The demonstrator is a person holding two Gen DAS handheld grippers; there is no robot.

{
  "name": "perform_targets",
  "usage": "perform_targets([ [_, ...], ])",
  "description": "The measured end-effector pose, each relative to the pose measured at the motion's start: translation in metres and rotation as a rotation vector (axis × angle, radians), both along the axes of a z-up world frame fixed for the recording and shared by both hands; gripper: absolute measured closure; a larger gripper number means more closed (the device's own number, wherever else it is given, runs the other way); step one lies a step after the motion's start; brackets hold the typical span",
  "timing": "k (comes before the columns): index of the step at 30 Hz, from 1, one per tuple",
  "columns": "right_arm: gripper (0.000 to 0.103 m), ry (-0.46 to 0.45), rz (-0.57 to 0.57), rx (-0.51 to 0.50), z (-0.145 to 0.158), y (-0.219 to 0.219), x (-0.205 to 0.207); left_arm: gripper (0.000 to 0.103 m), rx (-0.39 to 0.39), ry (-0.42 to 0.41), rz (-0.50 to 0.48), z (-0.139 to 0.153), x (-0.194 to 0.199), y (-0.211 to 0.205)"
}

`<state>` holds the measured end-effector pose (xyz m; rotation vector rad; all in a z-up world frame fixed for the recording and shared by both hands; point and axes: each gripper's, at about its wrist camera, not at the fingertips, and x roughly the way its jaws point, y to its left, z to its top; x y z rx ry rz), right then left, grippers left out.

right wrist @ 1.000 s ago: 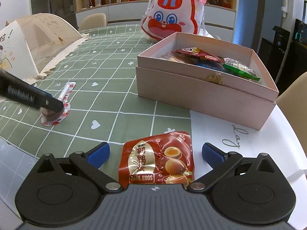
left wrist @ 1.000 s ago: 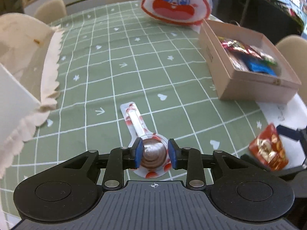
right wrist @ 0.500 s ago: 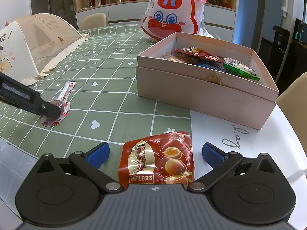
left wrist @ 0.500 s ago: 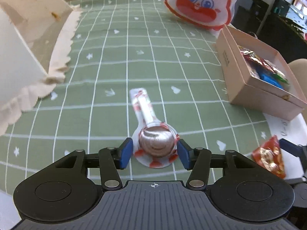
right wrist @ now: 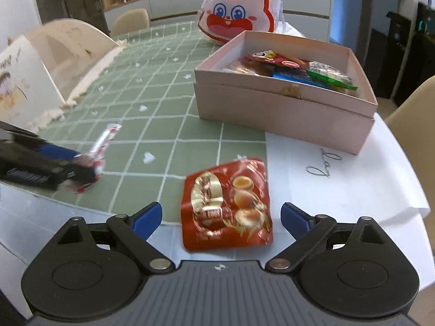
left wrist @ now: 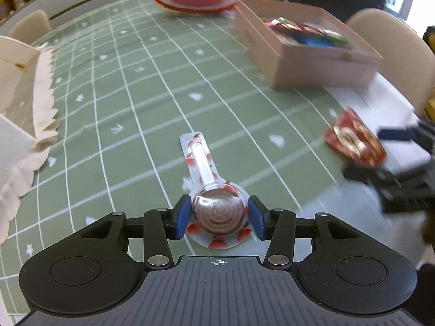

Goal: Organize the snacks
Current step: 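Lift the spoon candy and quail eggs packet and carry them toward the pink box, then release the spoon candy into the pink box with the left tool while the right tool holds the packet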

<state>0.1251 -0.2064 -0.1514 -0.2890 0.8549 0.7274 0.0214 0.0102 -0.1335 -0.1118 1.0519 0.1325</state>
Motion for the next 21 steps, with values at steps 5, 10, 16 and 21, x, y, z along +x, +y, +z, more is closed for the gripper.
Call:
perform_targets([
  [5, 0.008, -0.019, -0.091, -0.006, -0.005, 0.011, 0.006, 0.051, -0.049, 0.003, -0.026, 0.002, -0.005, 0.008],
  [10, 0.031, -0.023, -0.102, -0.031, 0.001, 0.022, 0.0, 0.052, -0.091, -0.004, -0.072, 0.003, -0.008, 0.015],
  [16, 0.033, 0.054, -0.141, -0.034, 0.025, 0.01, -0.014, 0.052, -0.184, -0.021, -0.118, 0.008, -0.014, 0.019],
  [21, 0.033, -0.028, -0.175, -0.009, 0.081, -0.011, -0.017, 0.052, -0.281, -0.122, -0.163, 0.048, 0.0, 0.017],
])
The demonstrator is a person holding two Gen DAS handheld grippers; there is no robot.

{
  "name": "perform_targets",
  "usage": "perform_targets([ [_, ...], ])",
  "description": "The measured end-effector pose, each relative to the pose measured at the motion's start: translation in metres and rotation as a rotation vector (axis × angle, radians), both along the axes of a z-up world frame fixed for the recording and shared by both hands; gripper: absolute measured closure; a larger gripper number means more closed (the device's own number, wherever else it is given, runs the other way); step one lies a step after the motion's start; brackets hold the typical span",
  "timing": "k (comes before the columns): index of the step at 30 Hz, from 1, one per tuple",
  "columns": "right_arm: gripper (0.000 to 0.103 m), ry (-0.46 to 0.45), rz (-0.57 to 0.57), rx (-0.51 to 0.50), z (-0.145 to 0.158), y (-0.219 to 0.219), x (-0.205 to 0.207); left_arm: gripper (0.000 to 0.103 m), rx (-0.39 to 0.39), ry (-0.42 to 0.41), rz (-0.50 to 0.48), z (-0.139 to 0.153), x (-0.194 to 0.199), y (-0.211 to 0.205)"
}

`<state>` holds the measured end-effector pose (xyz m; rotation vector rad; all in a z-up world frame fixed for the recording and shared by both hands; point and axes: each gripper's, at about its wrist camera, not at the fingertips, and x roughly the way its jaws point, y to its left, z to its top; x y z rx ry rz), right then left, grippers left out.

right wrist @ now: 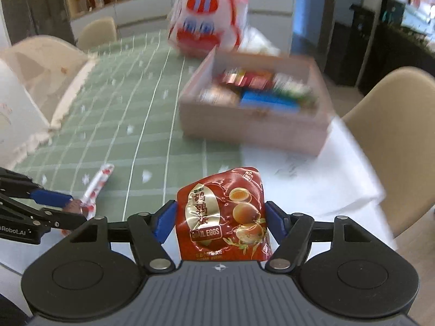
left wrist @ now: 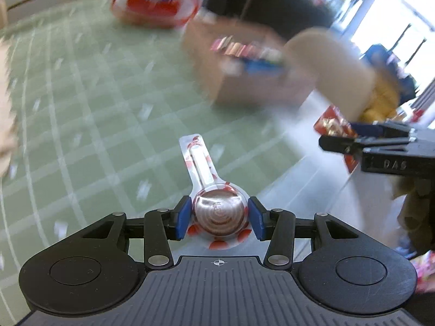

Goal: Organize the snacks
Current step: 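Release the spoon candy into the pink box with the left tool while the right tool holds the packet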

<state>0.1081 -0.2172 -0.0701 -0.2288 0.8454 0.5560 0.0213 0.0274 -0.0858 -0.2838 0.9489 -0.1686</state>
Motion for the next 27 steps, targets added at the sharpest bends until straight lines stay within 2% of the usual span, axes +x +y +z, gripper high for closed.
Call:
perform_targets([
  [5, 0.033, -0.112, -0.081, 0.099, 0.069, -0.025, 0.016, 0.052, 0.006, -0.228, -0.057, 0.078, 0.063, -0.011],
  [8, 0.033, -0.194, -0.085, 0.124, 0.101, -0.035, 0.022, 0.052, 0.004, -0.295, -0.098, 0.103, 0.118, -0.027],
  [10, 0.033, -0.234, -0.079, 0.117, 0.11, -0.04, 0.026, 0.052, -0.016, -0.257, -0.115, 0.099, 0.162, -0.039],
  [12, 0.033, -0.251, -0.085, 0.096, 0.113, -0.043, 0.03, 0.052, -0.053, -0.177, -0.093, 0.079, 0.201, -0.049],
  [13, 0.033, -0.255, -0.087, 0.087, 0.113, -0.047, 0.033, 0.052, -0.048, -0.14, -0.086, 0.068, 0.215, -0.055],
  [17, 0.032, -0.26, -0.091, 0.065, 0.107, -0.066, 0.04, 0.052, 0.086, -0.032, -0.073, 0.018, 0.244, -0.074],
  [19, 0.032, -0.223, -0.117, 0.054, 0.099, -0.074, 0.051, 0.053, 0.106, -0.009, -0.048, 0.004, 0.243, -0.075],
  [22, 0.032, -0.171, -0.133, 0.047, 0.087, -0.082, 0.067, 0.053, 0.096, -0.02, 0.003, 0.008, 0.235, -0.071],
  [27, 0.032, -0.093, -0.106, 0.103, 0.076, -0.065, 0.105, 0.053, 0.156, -0.059, 0.05, 0.045, 0.21, -0.065],
])
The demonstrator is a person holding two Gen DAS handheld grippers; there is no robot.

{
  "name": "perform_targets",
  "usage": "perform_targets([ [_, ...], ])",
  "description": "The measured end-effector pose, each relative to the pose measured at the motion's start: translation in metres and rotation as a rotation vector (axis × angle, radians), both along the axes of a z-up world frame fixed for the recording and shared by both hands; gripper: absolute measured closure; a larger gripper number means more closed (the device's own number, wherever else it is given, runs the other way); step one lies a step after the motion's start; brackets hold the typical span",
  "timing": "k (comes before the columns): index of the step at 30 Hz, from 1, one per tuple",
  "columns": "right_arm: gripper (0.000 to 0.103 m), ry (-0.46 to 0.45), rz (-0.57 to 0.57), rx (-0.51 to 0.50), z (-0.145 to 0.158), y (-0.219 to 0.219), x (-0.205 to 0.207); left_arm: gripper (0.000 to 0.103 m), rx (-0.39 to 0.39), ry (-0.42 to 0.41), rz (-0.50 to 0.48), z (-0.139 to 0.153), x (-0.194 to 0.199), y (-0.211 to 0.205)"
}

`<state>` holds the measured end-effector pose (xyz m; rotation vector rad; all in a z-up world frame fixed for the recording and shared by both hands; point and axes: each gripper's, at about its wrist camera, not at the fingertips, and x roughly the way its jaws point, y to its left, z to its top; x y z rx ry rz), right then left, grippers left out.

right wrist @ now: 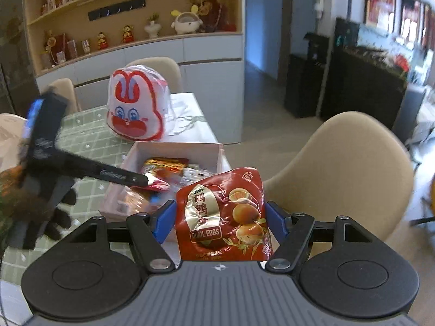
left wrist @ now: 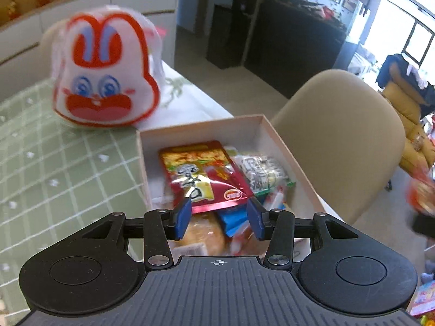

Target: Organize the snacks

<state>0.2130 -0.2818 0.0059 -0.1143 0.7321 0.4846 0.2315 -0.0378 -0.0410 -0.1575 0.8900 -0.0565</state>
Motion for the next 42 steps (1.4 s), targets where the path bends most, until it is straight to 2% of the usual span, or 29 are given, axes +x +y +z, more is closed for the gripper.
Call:
perform_targets([
  [5, 0.032, 0.048, 0.038, 0.057, -0.005, 0.042, 0.054, 0.053, -0.015, -0.027, 0.011, 0.028, -0.037, 0.004],
  [9, 0.031, 0.088, 0.004, 0.029, -0.022, 0.082, 0.099, 0.053, -0.075, -0.044, 0.035, 0.033, -0.069, 0.013],
  [12, 0.029, 0.119, 0.019, 0.091, -0.038, 0.103, 0.116, 0.053, -0.154, -0.077, 0.071, 0.029, -0.102, 0.026],
  [16, 0.029, 0.216, 0.033, 0.073, -0.067, 0.125, 0.132, 0.053, -0.204, -0.111, 0.104, 0.018, -0.141, 0.037],
  [21, 0.029, 0.267, 0.003, 0.069, -0.077, 0.125, 0.132, 0.054, -0.274, -0.068, 0.133, -0.005, -0.167, 0.052],
  [26, 0.029, 0.092, -0.059, 0.096, -0.047, 0.101, 0.091, 0.055, -0.318, -0.072, 0.131, -0.011, -0.177, 0.06],
  [29, 0.028, -0.048, -0.106, 0.007, -0.024, 0.089, 0.036, 0.055, -0.271, -0.102, 0.108, -0.001, -0.18, 0.055],
  [30, 0.025, -0.09, -0.111, -0.008, -0.019, 0.083, 0.013, 0.055, -0.248, -0.113, 0.094, 0.003, -0.181, 0.052],
  [32, 0.019, -0.144, -0.128, -0.019, -0.014, 0.07, -0.028, 0.057, -0.212, -0.121, 0.061, 0.007, -0.184, 0.045],
  [33, 0.018, -0.154, -0.138, -0.021, -0.014, 0.064, -0.049, 0.062, -0.202, -0.122, 0.042, 0.009, -0.185, 0.041],
  [35, 0.018, -0.081, -0.134, -0.018, -0.016, 0.056, -0.078, 0.084, -0.165, -0.118, 0.012, 0.01, -0.19, 0.03],
  [37, 0.018, 0.044, -0.113, 0.041, -0.022, 0.047, -0.1, 0.084, -0.128, -0.129, -0.02, 0.013, -0.196, 0.018],
  [39, 0.018, 0.111, -0.127, 0.092, -0.028, 0.043, -0.119, 0.086, -0.117, -0.158, -0.06, 0.017, -0.202, 0.009],
  [42, 0.018, 0.103, -0.144, 0.101, -0.027, 0.049, -0.142, 0.088, -0.109, -0.184, -0.069, 0.024, -0.211, -0.001],
])
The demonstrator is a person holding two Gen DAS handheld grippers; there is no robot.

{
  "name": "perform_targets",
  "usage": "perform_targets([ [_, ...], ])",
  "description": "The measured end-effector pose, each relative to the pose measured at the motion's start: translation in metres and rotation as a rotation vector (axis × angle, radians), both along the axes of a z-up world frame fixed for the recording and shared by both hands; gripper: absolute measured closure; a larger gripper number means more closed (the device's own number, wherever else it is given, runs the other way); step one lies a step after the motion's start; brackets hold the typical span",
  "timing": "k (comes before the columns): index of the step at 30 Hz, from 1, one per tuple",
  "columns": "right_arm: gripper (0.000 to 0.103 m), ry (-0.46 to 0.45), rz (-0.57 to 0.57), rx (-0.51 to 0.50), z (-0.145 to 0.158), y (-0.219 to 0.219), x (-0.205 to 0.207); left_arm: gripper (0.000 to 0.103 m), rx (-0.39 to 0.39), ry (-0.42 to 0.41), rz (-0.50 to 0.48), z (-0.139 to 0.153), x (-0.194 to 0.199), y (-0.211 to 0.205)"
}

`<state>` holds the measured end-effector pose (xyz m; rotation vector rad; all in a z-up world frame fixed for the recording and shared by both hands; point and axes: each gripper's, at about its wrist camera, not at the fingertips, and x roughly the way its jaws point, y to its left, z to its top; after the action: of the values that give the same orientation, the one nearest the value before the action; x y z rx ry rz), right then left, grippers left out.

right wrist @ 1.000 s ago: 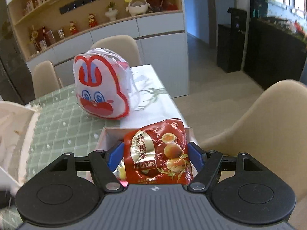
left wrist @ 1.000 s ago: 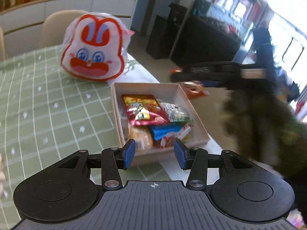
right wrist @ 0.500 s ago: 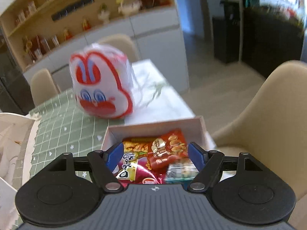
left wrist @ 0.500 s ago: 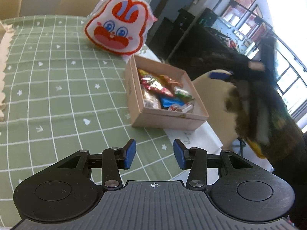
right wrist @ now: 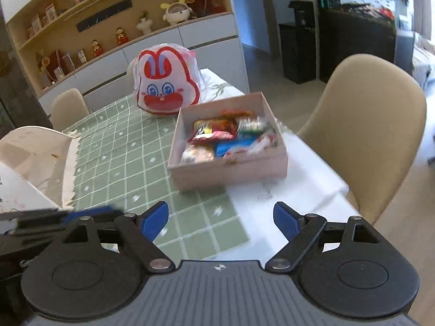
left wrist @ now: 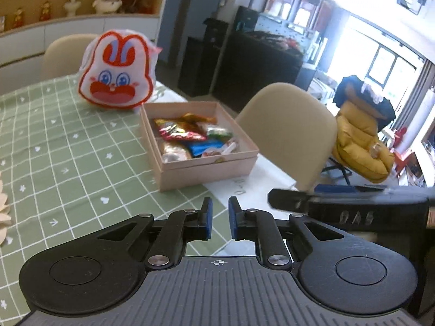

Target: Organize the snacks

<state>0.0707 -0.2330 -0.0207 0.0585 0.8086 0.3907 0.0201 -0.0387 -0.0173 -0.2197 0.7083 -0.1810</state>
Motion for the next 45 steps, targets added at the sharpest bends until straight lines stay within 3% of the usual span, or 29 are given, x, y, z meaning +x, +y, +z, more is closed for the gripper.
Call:
perform_targets([
  [6, 0.018, -0.075, 0.003, -0.055, 0.01, 0.01, -0.016, 0.088, 0.12, -0.017, 0.168, 0.013, -0.024, -0.01],
  [10, 0.018, -0.061, 0.023, -0.05, 0.009, 0.009, -0.021, 0.088, 0.086, -0.004, 0.167, 0.016, -0.028, -0.008],
  [45, 0.018, -0.039, 0.053, -0.09, 0.003, 0.013, -0.02, 0.088, 0.056, 0.06, 0.16, 0.008, -0.026, -0.005],
])
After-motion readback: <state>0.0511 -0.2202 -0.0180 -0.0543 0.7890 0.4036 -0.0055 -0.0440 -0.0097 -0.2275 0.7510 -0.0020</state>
